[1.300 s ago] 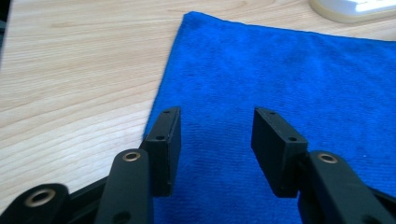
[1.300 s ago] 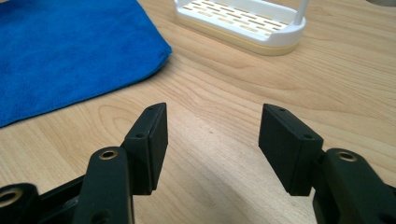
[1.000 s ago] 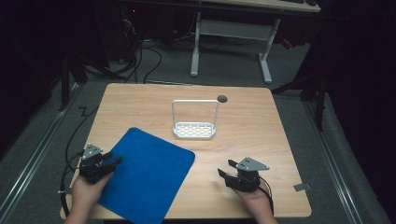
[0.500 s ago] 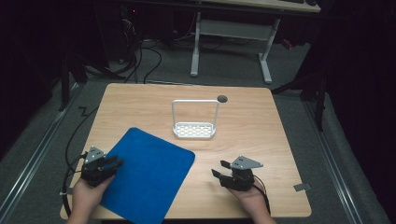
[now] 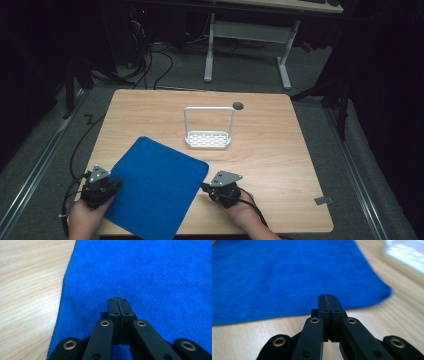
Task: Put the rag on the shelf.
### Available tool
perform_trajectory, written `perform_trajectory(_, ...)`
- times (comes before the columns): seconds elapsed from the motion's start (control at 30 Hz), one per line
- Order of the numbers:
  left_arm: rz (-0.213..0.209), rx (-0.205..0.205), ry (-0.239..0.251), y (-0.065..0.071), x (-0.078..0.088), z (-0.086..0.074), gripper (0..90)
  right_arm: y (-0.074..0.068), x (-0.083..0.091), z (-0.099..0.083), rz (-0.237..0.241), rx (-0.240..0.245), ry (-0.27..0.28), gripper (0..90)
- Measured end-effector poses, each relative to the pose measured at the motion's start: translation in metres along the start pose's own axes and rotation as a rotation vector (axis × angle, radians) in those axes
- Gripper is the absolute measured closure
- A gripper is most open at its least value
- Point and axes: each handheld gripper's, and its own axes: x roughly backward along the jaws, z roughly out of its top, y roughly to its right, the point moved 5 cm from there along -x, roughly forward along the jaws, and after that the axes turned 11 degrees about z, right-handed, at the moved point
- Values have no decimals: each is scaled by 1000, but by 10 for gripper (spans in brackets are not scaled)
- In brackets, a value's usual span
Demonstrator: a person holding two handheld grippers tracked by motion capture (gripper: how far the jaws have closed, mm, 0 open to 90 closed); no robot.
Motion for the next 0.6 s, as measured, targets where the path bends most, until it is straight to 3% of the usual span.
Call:
perform_trajectory(0.33,0,18,17,2,0,-4,879,-6,-28,5,65,14,-67,900)
perform_trajectory(0.6,0,24,25,3,1,-6,878,-11,-35,5,68,43,-95,900)
